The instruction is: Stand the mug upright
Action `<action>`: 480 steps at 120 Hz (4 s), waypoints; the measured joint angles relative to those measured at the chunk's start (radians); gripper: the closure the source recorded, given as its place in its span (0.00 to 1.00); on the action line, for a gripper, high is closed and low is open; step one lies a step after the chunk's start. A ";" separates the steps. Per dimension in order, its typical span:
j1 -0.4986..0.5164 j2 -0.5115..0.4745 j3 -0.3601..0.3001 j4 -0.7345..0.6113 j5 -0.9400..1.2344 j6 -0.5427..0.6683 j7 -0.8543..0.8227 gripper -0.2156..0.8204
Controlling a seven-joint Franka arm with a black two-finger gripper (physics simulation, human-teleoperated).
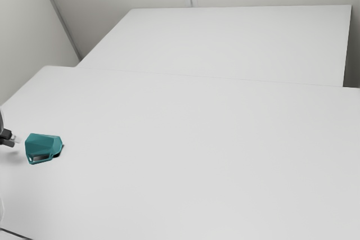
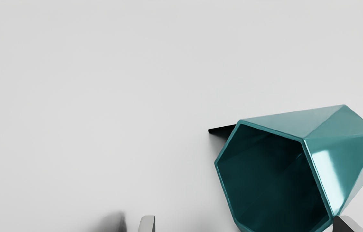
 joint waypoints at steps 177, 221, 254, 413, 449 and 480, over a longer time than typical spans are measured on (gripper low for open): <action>0.006 0.068 0.013 -0.002 -0.130 -0.221 0.057 0.21; -0.002 0.070 0.013 -0.003 -0.154 -0.229 0.059 0.45; -0.006 0.073 0.013 -0.010 -0.174 -0.239 0.060 0.70; -0.309 -0.478 -0.470 -0.092 0.483 0.147 -0.149 0.94; -0.333 -0.625 -0.663 -0.298 0.856 0.295 -0.438 0.94; -0.421 -0.642 -0.747 -0.420 0.975 0.452 -0.654 0.94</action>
